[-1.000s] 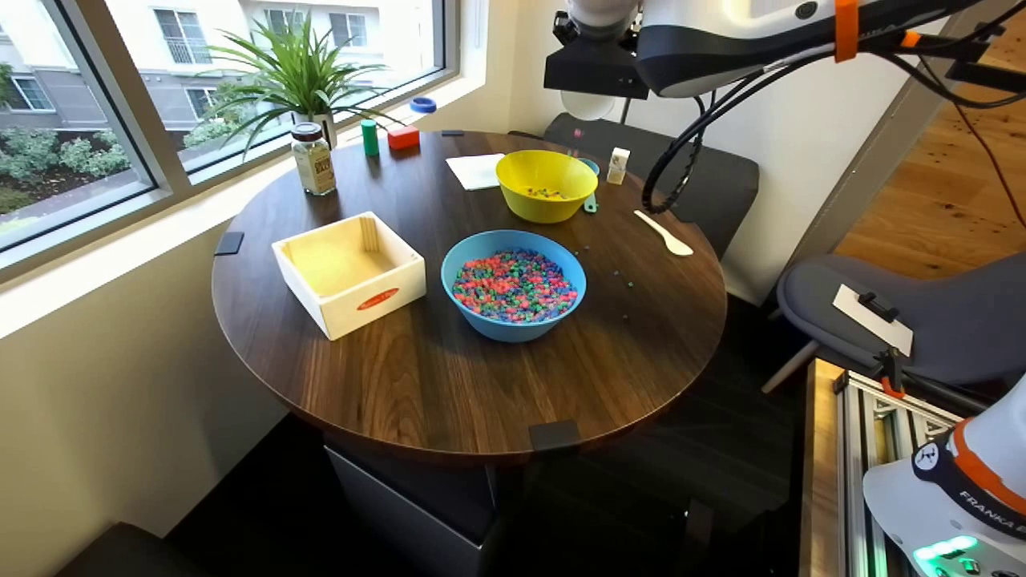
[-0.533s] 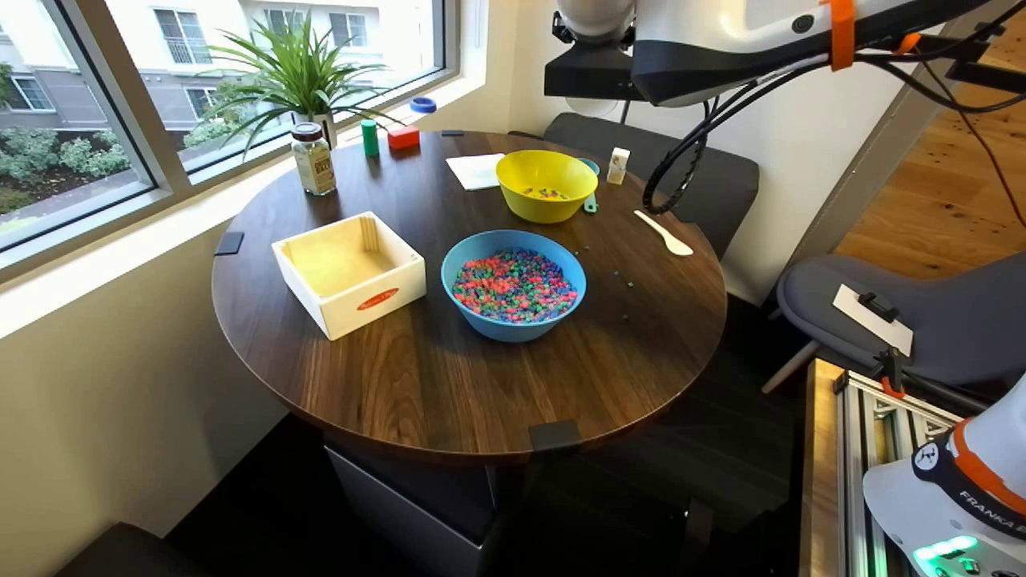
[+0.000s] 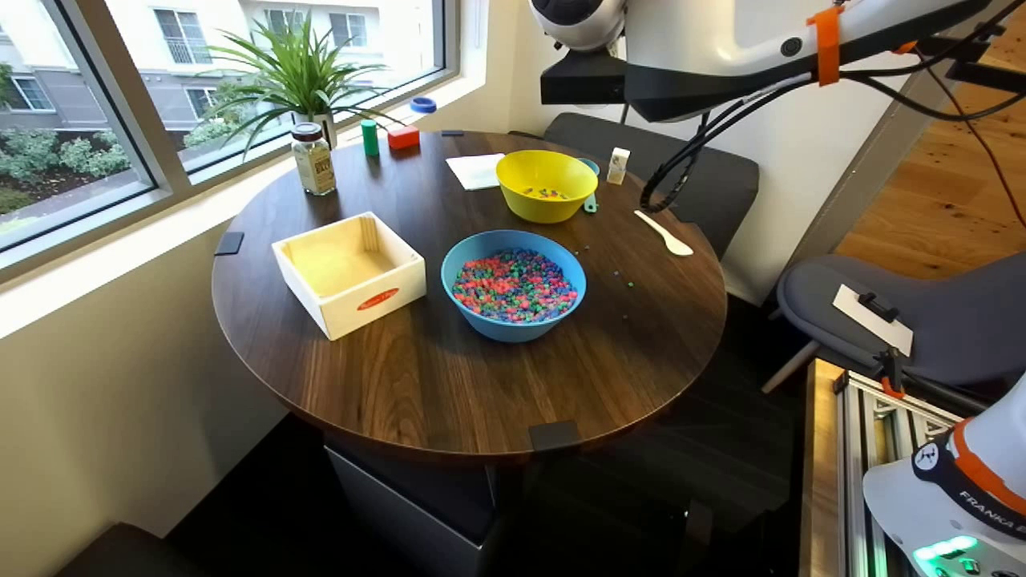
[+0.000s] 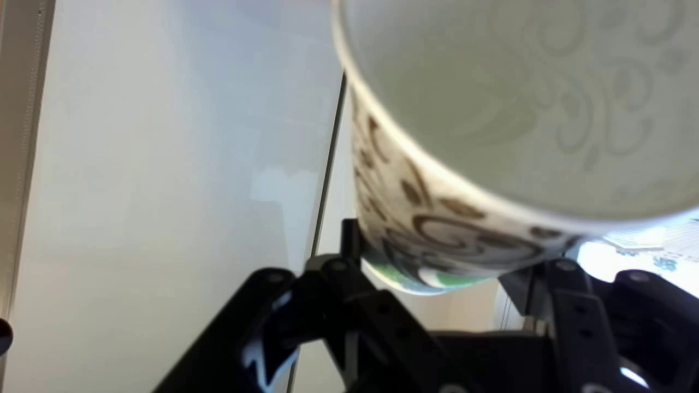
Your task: Use the coffee cup to transfer cereal from the blue bowl to the yellow bowl.
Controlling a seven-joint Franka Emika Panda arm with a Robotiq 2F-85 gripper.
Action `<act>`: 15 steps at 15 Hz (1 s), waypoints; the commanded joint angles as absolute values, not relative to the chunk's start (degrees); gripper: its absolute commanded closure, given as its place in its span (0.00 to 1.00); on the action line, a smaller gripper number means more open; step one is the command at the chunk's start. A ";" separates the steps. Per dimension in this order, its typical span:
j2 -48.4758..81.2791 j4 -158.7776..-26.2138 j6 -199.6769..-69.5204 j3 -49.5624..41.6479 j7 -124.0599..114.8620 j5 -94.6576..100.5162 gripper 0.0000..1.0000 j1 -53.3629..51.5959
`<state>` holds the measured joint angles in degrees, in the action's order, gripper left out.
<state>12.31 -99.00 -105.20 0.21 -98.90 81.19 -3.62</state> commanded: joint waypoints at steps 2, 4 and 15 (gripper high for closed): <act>10.71 -99.60 -106.55 1.31 -98.66 75.14 0.64 -2.56; 9.40 -100.27 -107.90 1.30 -98.01 70.50 0.64 -1.95; -0.22 -108.79 -122.07 -0.17 -80.86 34.70 0.64 0.80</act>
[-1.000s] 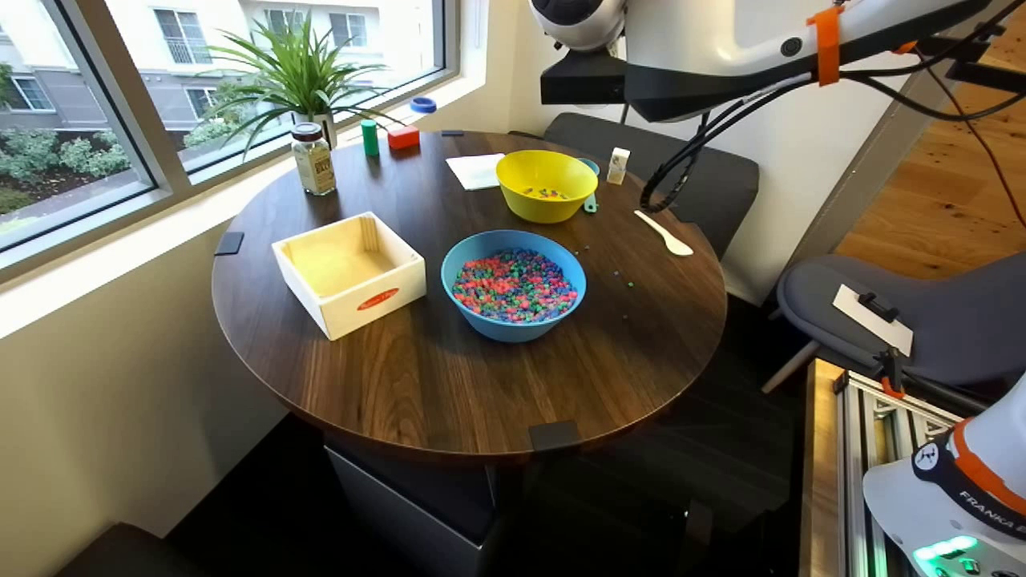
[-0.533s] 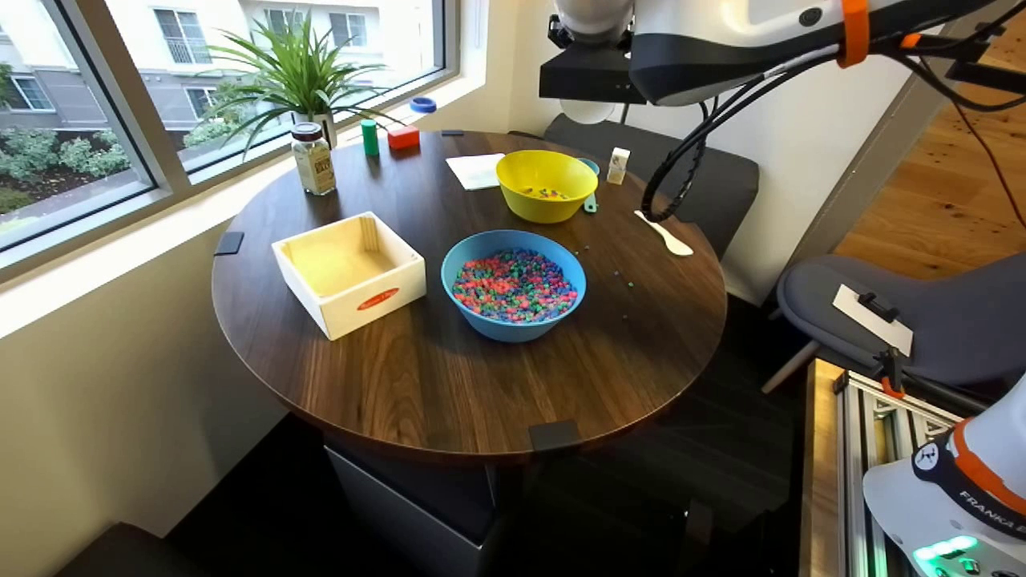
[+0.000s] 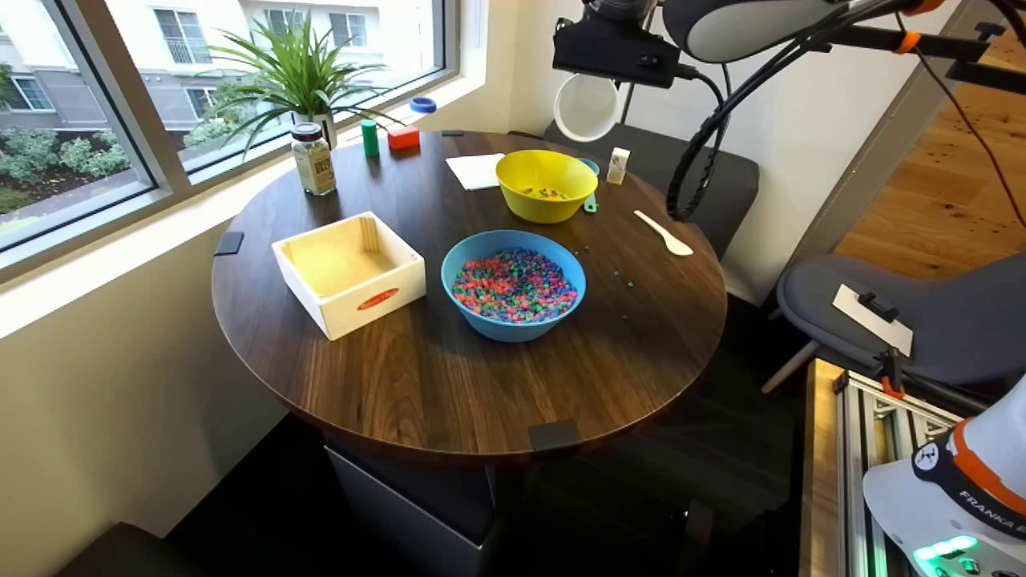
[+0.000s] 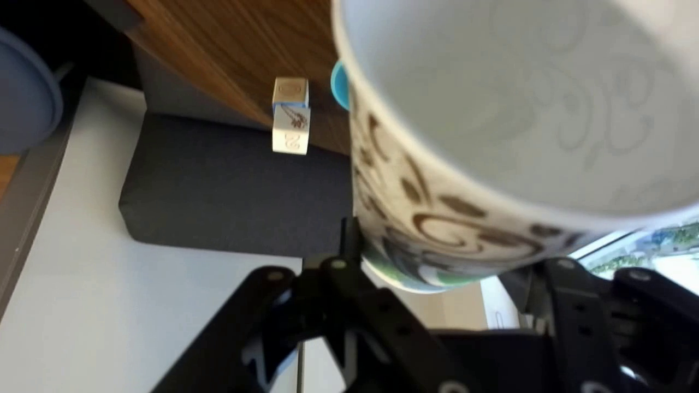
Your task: Use the coffee cup to transfer cereal from the blue bowl to the yellow bowl.
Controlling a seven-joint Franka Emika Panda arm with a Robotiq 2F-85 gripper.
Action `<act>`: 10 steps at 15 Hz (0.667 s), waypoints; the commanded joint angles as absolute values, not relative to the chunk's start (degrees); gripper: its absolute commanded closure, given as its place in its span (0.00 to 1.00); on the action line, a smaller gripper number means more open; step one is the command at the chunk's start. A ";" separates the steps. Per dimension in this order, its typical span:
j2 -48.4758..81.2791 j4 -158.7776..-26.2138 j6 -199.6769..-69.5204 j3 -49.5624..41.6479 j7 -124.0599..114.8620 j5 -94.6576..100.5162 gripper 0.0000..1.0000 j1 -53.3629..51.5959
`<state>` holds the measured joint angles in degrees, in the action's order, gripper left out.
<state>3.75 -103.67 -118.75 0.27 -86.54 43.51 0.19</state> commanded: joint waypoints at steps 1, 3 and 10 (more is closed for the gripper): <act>-1.18 -110.12 -122.88 -0.40 -78.43 31.22 0.64 0.88; -2.73 -112.20 -123.63 -0.76 -73.26 23.97 0.64 1.03; -5.63 -116.35 -119.71 -2.62 -55.90 -0.11 0.64 2.29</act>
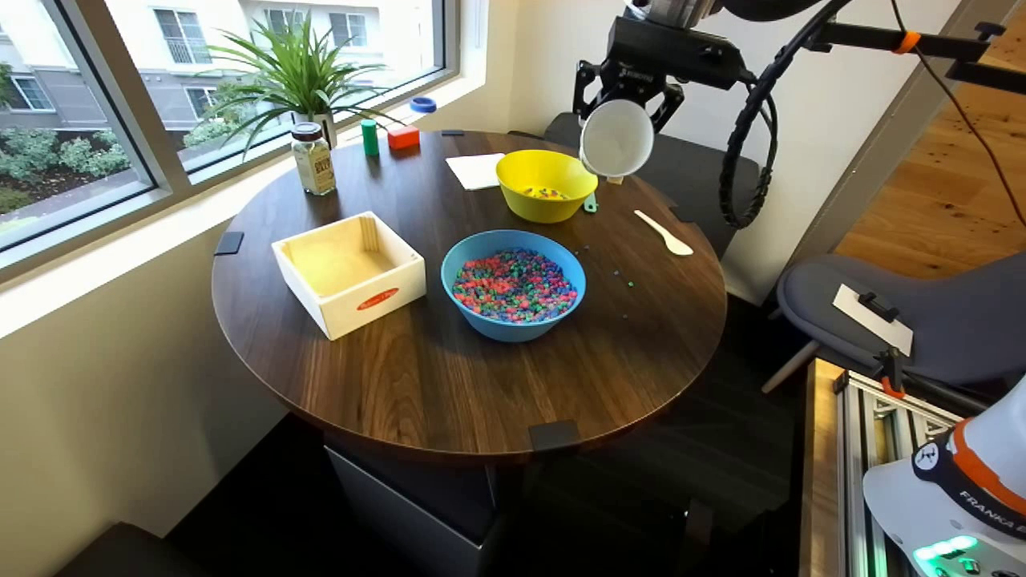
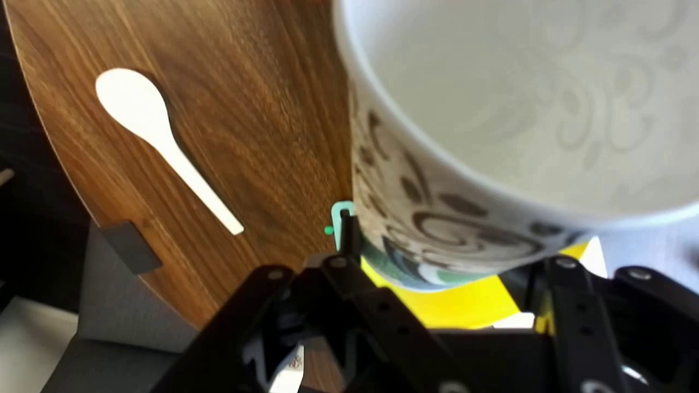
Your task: Use the coffee cup to transfer cereal from the blue bowl to the yellow bowl.
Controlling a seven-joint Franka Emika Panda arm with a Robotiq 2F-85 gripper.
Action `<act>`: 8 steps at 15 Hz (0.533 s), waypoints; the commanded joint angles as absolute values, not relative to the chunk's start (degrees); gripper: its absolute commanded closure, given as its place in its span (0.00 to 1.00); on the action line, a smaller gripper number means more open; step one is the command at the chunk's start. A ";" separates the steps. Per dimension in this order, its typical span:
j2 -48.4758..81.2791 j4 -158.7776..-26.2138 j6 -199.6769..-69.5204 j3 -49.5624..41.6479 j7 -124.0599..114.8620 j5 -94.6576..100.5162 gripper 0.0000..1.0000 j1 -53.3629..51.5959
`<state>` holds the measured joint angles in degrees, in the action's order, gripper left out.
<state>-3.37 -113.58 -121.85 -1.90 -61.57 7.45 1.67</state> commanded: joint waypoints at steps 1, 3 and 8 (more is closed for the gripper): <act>-5.70 -116.42 -118.40 -2.83 -54.94 -1.80 0.64 2.55; -5.56 -116.55 -115.92 -3.22 -53.24 -4.65 0.64 3.08; -5.51 -117.89 -112.59 -4.04 -50.39 -10.45 0.64 3.92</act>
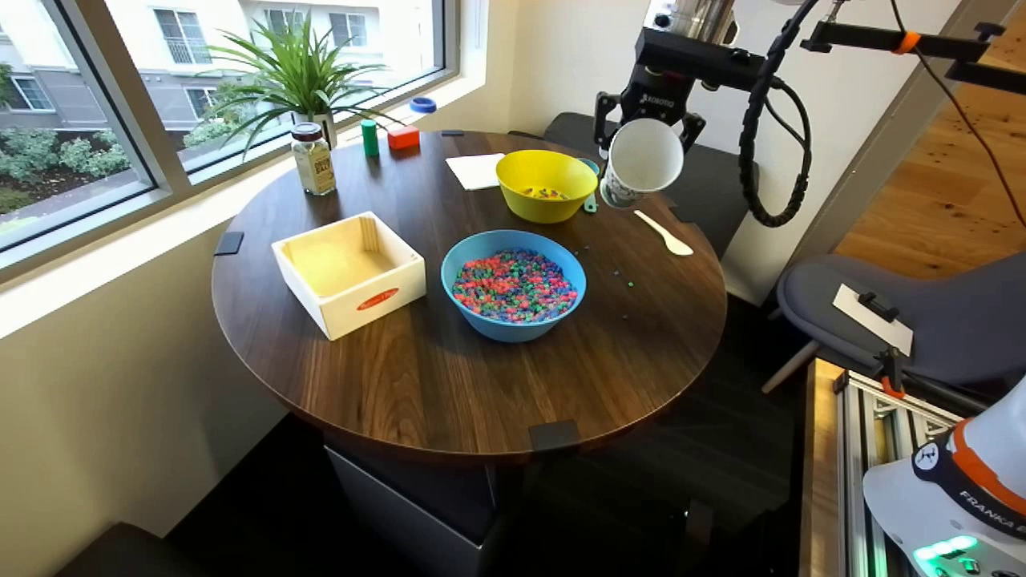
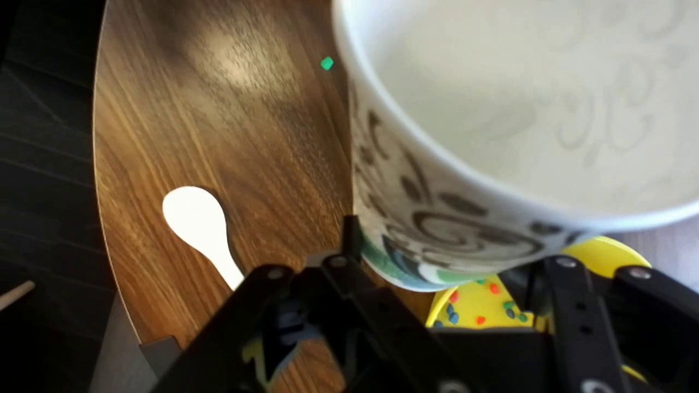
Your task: Use the coffee cup to transfer cereal from the blue bowl to the yellow bowl.
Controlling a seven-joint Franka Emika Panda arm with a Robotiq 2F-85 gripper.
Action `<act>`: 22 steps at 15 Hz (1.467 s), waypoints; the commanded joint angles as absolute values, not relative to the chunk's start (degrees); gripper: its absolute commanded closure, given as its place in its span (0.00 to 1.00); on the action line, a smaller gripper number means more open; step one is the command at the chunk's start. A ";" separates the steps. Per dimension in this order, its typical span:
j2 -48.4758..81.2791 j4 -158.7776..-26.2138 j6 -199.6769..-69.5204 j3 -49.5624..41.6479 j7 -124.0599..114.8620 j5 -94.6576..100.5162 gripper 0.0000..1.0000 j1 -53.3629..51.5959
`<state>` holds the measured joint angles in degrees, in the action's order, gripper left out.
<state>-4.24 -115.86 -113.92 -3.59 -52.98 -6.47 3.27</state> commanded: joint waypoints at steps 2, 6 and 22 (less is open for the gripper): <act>-5.53 -118.64 -110.77 -4.32 -47.78 -12.37 0.64 4.15; -4.25 -117.44 -111.84 -3.89 -49.16 -10.40 0.39 4.29; -2.54 -123.59 -111.41 -4.48 -39.74 -24.81 0.64 4.33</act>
